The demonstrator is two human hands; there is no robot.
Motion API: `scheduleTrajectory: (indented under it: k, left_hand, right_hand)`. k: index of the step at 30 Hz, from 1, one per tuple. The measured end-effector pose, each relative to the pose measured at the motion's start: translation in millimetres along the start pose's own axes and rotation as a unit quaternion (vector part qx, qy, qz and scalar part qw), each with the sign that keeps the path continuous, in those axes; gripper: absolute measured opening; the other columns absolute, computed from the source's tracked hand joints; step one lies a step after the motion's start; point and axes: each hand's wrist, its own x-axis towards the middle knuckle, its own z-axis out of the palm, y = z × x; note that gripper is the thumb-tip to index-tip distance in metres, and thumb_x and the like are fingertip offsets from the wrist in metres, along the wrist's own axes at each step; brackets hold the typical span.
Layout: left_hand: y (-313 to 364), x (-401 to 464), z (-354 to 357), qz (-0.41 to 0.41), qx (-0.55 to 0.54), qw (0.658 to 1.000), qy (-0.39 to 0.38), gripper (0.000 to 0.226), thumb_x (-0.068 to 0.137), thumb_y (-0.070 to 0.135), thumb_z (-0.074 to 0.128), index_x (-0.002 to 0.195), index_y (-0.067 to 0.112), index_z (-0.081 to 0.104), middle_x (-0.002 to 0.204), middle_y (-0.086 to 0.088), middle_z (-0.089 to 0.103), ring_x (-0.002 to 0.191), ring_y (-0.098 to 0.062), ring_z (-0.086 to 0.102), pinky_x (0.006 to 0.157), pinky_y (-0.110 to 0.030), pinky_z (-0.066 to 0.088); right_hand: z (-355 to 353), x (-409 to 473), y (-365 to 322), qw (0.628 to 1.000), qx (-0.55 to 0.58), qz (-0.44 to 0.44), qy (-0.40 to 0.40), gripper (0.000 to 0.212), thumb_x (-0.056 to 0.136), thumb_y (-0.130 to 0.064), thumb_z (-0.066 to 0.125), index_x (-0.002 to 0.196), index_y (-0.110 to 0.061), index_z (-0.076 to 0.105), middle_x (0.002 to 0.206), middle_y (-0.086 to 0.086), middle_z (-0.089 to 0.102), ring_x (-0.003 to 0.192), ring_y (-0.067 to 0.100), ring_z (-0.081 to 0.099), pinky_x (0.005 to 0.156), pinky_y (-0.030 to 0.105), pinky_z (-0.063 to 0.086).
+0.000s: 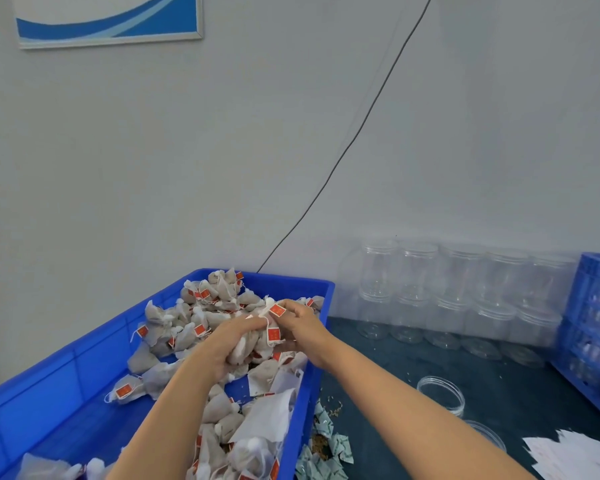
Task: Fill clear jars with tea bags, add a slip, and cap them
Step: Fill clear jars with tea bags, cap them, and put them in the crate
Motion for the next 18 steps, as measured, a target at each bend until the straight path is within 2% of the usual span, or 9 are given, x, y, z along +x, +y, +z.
scheduleTrajectory:
  k: [2, 6, 7, 8, 10, 13, 15, 18]
  left_hand:
    - [0, -5, 9, 0.009, -0.01, 0.999, -0.031, 0.027, 0.088, 0.025, 0.065, 0.111, 0.012, 0.059, 0.085, -0.01, 0.074, 0.076, -0.02, 0.067, 0.063, -0.031, 0.052]
    - [-1, -17, 37, 0.047, -0.037, 0.992, -0.109, 0.018, 0.09, 0.02, 0.06, 0.108, 0.016, 0.063, 0.083, -0.008, 0.071, 0.076, -0.02, 0.062, 0.068, -0.033, 0.049]
    - [2, -20, 46, 0.054, -0.043, 0.991, -0.116, 0.019, 0.09, 0.02, 0.061, 0.109, 0.016, 0.062, 0.085, -0.009, 0.07, 0.078, -0.021, 0.061, 0.07, -0.034, 0.048]
    - [5, -22, 54, 0.059, -0.046, 0.991, -0.114, 0.021, 0.09, 0.02, 0.061, 0.11, 0.015, 0.062, 0.088, -0.011, 0.069, 0.079, -0.021, 0.061, 0.072, -0.035, 0.048]
    - [12, -24, 72, 0.059, -0.05, 0.991, -0.107, 0.02, 0.09, 0.021, 0.062, 0.108, 0.011, 0.061, 0.086, -0.011, 0.068, 0.074, -0.018, 0.062, 0.066, -0.031, 0.051]
    - [20, -29, 101, 0.042, -0.055, 0.992, -0.11, 0.008, 0.091, 0.018, 0.061, 0.094, 0.011, 0.06, 0.075, -0.007, 0.066, 0.065, -0.015, 0.06, 0.056, -0.027, 0.048]
    - [21, -31, 120, 0.038, -0.04, 0.992, -0.113, 0.004, 0.091, 0.015, 0.06, 0.089, 0.012, 0.058, 0.076, -0.007, 0.065, 0.067, -0.015, 0.06, 0.058, -0.027, 0.05]
    - [16, -31, 147, 0.027, -0.041, 0.993, -0.106, 0.011, 0.092, 0.014, 0.06, 0.081, 0.013, 0.056, 0.076, -0.008, 0.06, 0.068, -0.017, 0.055, 0.064, -0.029, 0.044]
  right_hand:
    - [-8, -9, -6, 0.999, -0.031, -0.023, 0.027, 0.01, 0.099, -0.023, 0.052, 0.096, -0.022, 0.061, 0.097, 0.005, 0.066, 0.082, 0.015, 0.067, 0.069, 0.025, 0.058]
    - [-38, -33, -18, 0.992, -0.082, -0.06, 0.068, 0.007, 0.095, -0.011, 0.057, 0.091, -0.012, 0.063, 0.098, 0.011, 0.067, 0.087, 0.018, 0.063, 0.08, 0.027, 0.053]
    - [-47, -42, -22, 0.989, -0.1, -0.07, 0.084, 0.007, 0.094, -0.012, 0.059, 0.092, -0.01, 0.065, 0.095, 0.009, 0.067, 0.085, 0.015, 0.062, 0.079, 0.022, 0.051]
    - [-56, -50, -26, 0.985, -0.116, -0.08, 0.102, 0.008, 0.094, -0.014, 0.06, 0.093, -0.009, 0.067, 0.09, 0.005, 0.068, 0.079, 0.009, 0.06, 0.074, 0.016, 0.049]
    - [-75, -68, -34, 0.978, -0.124, -0.095, 0.138, 0.009, 0.093, -0.015, 0.062, 0.086, -0.012, 0.068, 0.077, -0.004, 0.066, 0.067, 0.0, 0.056, 0.062, 0.009, 0.044]
    - [-106, -93, -43, 0.961, -0.154, -0.113, 0.199, 0.018, 0.09, -0.014, 0.066, 0.074, -0.021, 0.064, 0.068, -0.009, 0.06, 0.062, 0.0, 0.05, 0.056, 0.008, 0.039]
    - [-125, -110, -44, 0.949, -0.186, -0.118, 0.226, 0.021, 0.088, -0.014, 0.068, 0.07, -0.023, 0.063, 0.068, -0.007, 0.058, 0.062, 0.003, 0.048, 0.054, 0.008, 0.038]
    - [-152, -133, -38, 0.935, -0.226, -0.103, 0.252, 0.014, 0.086, -0.016, 0.071, 0.073, -0.019, 0.065, 0.072, -0.003, 0.06, 0.067, 0.008, 0.05, 0.061, 0.016, 0.04]
